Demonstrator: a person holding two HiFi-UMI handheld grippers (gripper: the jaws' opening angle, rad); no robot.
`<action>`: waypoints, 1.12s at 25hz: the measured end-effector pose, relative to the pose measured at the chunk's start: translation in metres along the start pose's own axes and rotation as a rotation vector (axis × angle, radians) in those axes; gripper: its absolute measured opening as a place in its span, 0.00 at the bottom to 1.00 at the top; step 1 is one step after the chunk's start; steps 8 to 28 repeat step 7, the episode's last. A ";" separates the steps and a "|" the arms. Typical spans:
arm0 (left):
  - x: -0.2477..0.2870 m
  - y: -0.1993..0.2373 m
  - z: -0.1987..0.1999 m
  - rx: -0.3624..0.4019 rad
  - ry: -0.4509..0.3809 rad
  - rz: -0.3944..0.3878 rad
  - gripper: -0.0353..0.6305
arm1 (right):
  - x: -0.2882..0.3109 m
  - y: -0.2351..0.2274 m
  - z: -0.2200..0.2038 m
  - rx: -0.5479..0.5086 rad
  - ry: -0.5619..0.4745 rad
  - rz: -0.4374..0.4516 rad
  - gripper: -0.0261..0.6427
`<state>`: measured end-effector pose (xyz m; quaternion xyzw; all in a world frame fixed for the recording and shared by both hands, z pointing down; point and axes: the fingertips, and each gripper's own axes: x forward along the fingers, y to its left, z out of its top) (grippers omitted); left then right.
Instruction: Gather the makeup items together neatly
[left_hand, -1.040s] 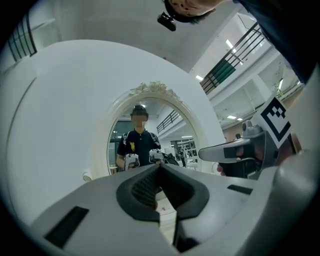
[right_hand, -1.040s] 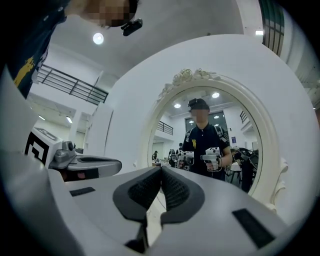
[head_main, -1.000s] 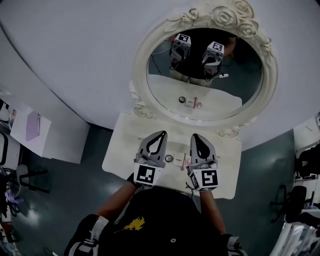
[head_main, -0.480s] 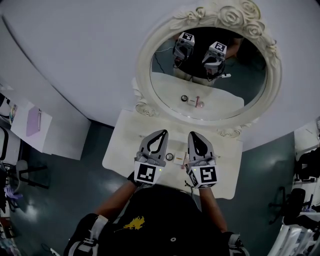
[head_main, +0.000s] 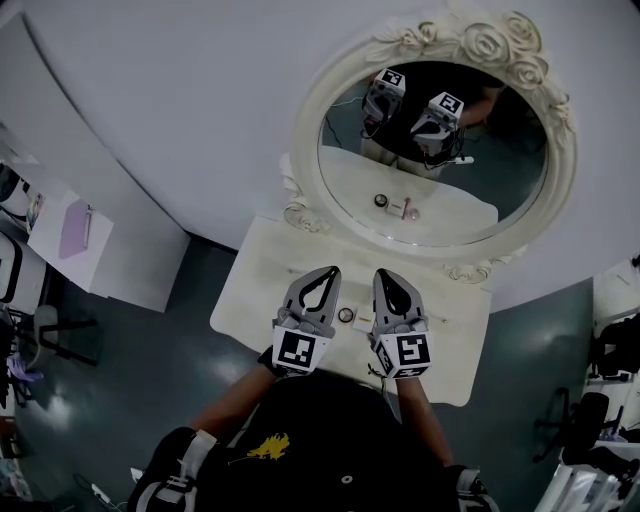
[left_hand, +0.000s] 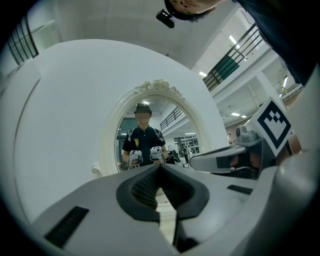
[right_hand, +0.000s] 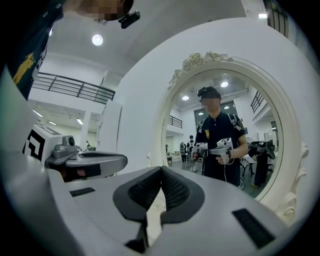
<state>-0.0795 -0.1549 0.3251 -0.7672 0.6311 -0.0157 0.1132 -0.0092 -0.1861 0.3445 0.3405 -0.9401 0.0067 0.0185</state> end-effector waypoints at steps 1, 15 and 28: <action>-0.001 0.000 0.000 -0.001 0.002 0.001 0.07 | 0.000 0.001 0.000 -0.004 0.001 0.001 0.06; -0.003 0.003 -0.003 0.003 0.003 0.003 0.07 | 0.005 0.006 0.000 -0.033 0.002 0.005 0.06; -0.003 0.003 -0.003 0.003 0.003 0.003 0.07 | 0.005 0.006 0.000 -0.033 0.002 0.005 0.06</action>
